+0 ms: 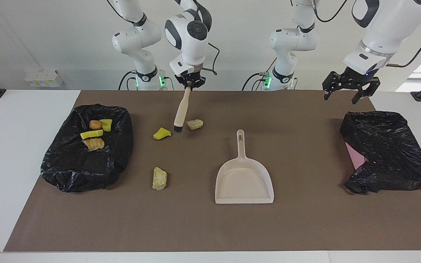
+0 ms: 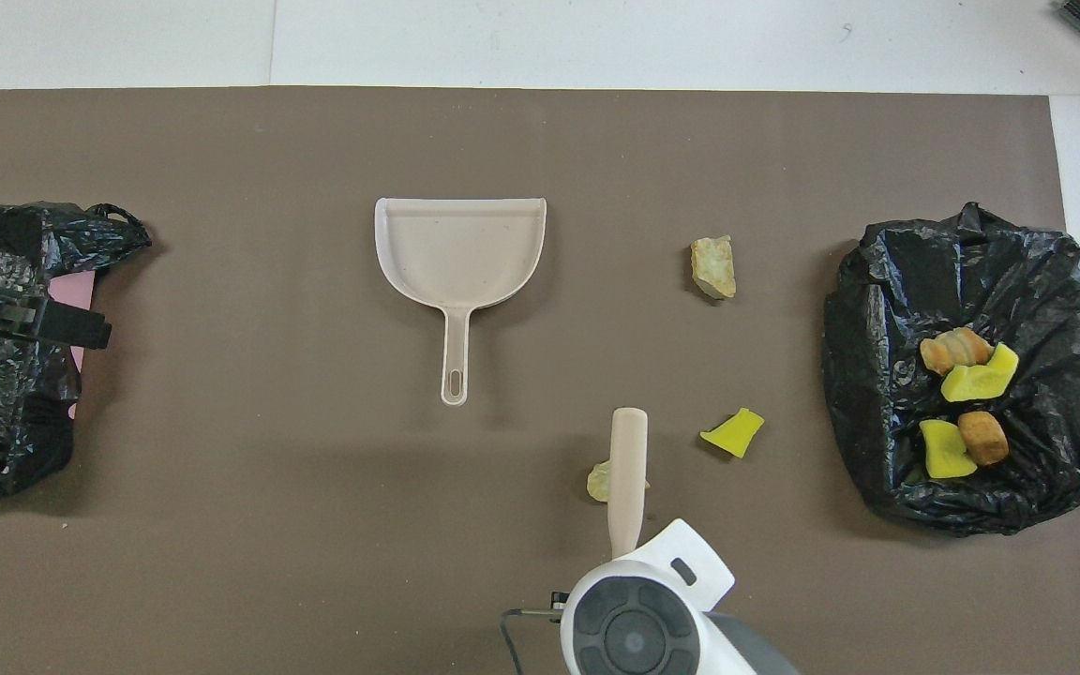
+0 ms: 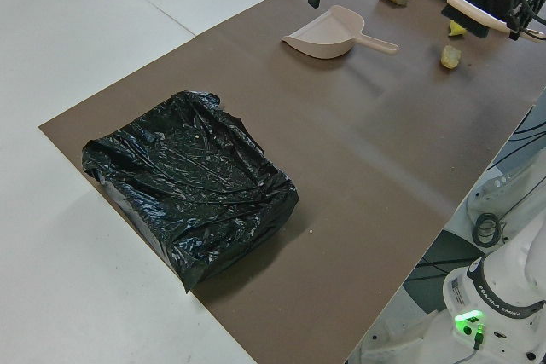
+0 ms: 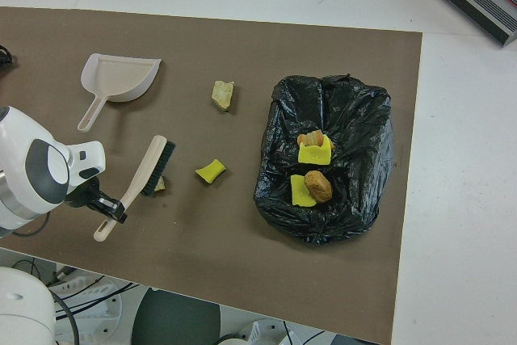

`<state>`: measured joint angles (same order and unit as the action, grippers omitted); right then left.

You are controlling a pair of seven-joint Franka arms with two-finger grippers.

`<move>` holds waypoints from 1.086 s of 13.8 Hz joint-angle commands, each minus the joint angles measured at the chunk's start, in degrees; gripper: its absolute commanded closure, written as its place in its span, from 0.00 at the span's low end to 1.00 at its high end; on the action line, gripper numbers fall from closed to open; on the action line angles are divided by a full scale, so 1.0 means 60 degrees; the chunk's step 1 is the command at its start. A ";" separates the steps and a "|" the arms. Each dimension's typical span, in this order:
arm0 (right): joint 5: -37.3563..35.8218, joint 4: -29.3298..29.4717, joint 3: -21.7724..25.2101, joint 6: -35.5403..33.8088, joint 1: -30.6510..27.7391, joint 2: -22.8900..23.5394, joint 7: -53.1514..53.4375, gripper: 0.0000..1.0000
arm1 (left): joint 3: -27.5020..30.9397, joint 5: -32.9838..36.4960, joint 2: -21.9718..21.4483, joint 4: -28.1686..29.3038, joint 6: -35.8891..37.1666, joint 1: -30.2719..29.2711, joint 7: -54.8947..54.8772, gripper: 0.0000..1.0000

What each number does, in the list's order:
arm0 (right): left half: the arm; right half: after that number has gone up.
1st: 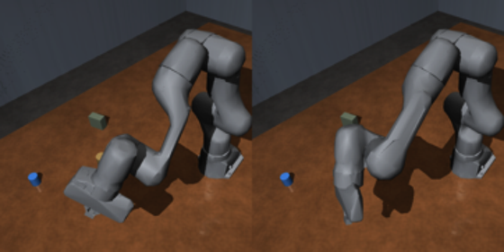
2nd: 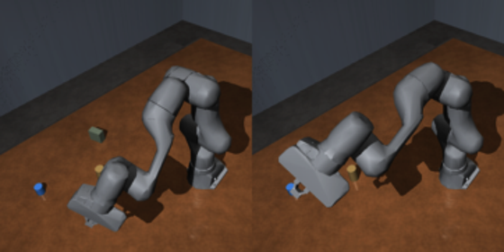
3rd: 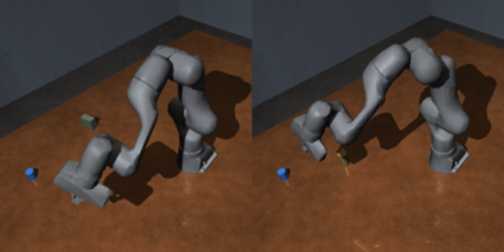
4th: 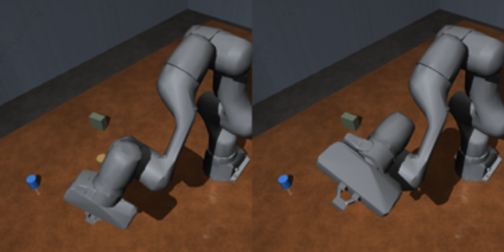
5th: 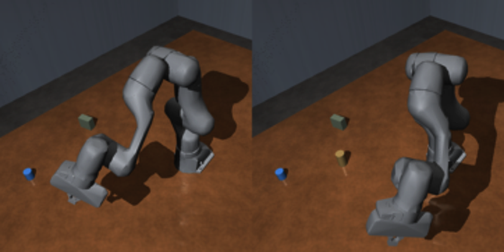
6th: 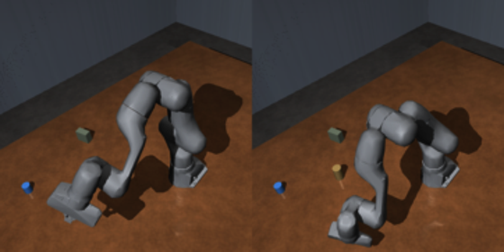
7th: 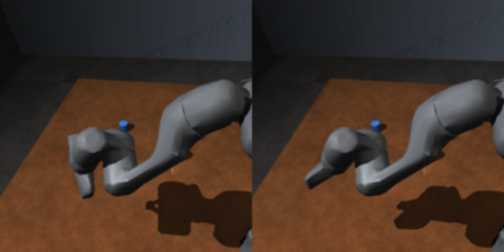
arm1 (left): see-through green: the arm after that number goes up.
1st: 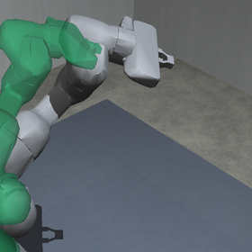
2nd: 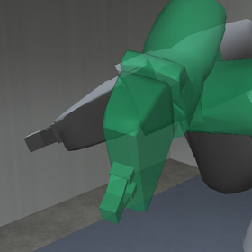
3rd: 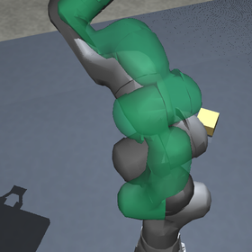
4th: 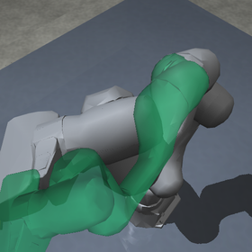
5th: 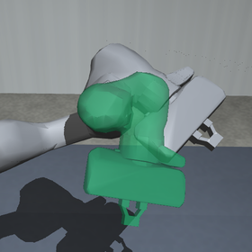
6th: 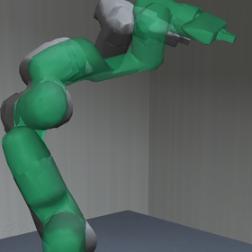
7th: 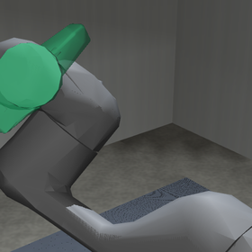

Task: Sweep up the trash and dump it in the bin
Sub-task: 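Move the brush with the right gripper toward the remaining pieces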

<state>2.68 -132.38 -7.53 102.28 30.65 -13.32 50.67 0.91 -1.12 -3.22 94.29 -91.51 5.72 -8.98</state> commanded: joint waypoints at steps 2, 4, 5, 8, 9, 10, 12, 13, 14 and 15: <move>-0.0183 -0.0933 -0.0107 0.0078 -0.0567 -0.0694 0.1103 1.00 | 0.0054 0.0171 -0.0049 -0.0055 0.0076 0.0042 -0.0100 0.00; -0.0242 -0.1211 -0.0107 -0.0010 -0.0713 -0.0870 0.1266 1.00 | 0.0054 0.0171 -0.0049 -0.0055 0.0076 0.0042 -0.0100 0.00; -0.0286 -0.1502 -0.0107 0.0004 -0.0902 -0.1059 0.1353 1.00 | 0.0054 0.0171 -0.0049 -0.0041 0.0076 0.0042 -0.0100 0.00; -0.0315 -0.2294 -0.0122 0.0368 -0.1504 -0.1369 0.1193 1.00 | 0.0054 0.0171 -0.0034 -0.0055 -0.0025 0.0042 -0.0100 0.00; -0.0315 -0.2485 -0.0136 0.0704 -0.1519 -0.1282 0.1150 1.00 | 0.0054 0.0171 0.0024 -0.0128 -0.0084 0.0057 -0.0129 0.00; -0.0315 -0.2617 -0.0136 0.0954 -0.1505 -0.1237 0.1120 1.00 | 0.0054 0.0142 -0.0019 -0.0099 0.0045 0.0071 -0.0042 0.00; -0.0315 -0.2648 -0.0136 0.1306 -0.1563 -0.1135 0.0887 1.00 | -0.0033 0.0099 -0.0034 -0.0055 -0.0026 0.0232 -0.0042 0.00; -0.0286 -0.2633 -0.0136 0.1584 -0.1622 -0.1033 0.0726 1.00 | -0.0106 0.0040 -0.0078 0.0017 -0.0055 0.0334 -0.0056 0.00; -0.0286 -0.2575 -0.0136 0.1905 -0.1637 -0.0901 0.0594 1.00 | -0.0121 -0.0033 -0.0122 0.0192 -0.0099 0.0611 -0.0027 0.00; -0.0286 -0.2546 -0.0136 0.2083 -0.1695 -0.0827 0.0433 1.00 | -0.0122 -0.0106 -0.0194 0.0382 -0.0187 0.0991 0.0031 0.00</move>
<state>1.22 -147.64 -7.71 112.36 22.10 -18.71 56.01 -0.19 -1.46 -3.23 94.46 -91.66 7.95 -9.05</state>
